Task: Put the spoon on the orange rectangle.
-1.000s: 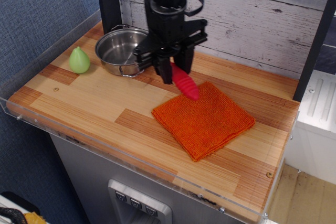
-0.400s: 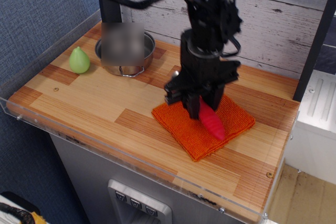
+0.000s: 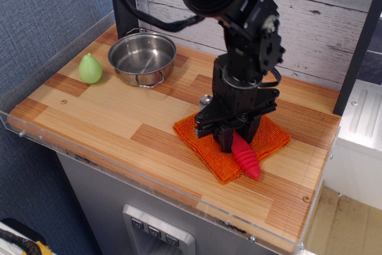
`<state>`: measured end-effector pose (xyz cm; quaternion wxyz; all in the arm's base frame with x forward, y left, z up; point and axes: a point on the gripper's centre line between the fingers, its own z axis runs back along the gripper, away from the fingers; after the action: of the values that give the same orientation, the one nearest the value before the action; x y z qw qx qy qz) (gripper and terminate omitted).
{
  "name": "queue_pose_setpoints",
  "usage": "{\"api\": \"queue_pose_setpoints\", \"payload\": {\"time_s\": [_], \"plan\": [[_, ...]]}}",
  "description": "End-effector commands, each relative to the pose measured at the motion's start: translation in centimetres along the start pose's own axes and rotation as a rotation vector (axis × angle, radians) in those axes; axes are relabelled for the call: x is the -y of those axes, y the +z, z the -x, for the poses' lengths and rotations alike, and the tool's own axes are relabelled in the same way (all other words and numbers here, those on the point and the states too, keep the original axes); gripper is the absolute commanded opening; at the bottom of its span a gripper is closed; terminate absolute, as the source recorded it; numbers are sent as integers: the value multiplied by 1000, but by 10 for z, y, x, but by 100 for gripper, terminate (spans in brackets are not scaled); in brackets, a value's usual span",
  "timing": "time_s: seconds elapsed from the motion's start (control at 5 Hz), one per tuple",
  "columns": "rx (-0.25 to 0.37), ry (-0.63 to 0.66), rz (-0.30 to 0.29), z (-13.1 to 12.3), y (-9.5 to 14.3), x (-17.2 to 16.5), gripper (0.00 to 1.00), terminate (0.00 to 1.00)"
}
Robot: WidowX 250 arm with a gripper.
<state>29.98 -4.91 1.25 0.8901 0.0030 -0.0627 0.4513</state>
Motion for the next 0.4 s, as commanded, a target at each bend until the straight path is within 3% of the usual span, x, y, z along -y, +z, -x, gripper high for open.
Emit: {"api": "queue_pose_setpoints", "payload": {"time_s": [0.0,0.2], "plan": [[9,-1,49,14,22,-11,100,0],[27,-2,60,9,37,-13,100,0]]}}
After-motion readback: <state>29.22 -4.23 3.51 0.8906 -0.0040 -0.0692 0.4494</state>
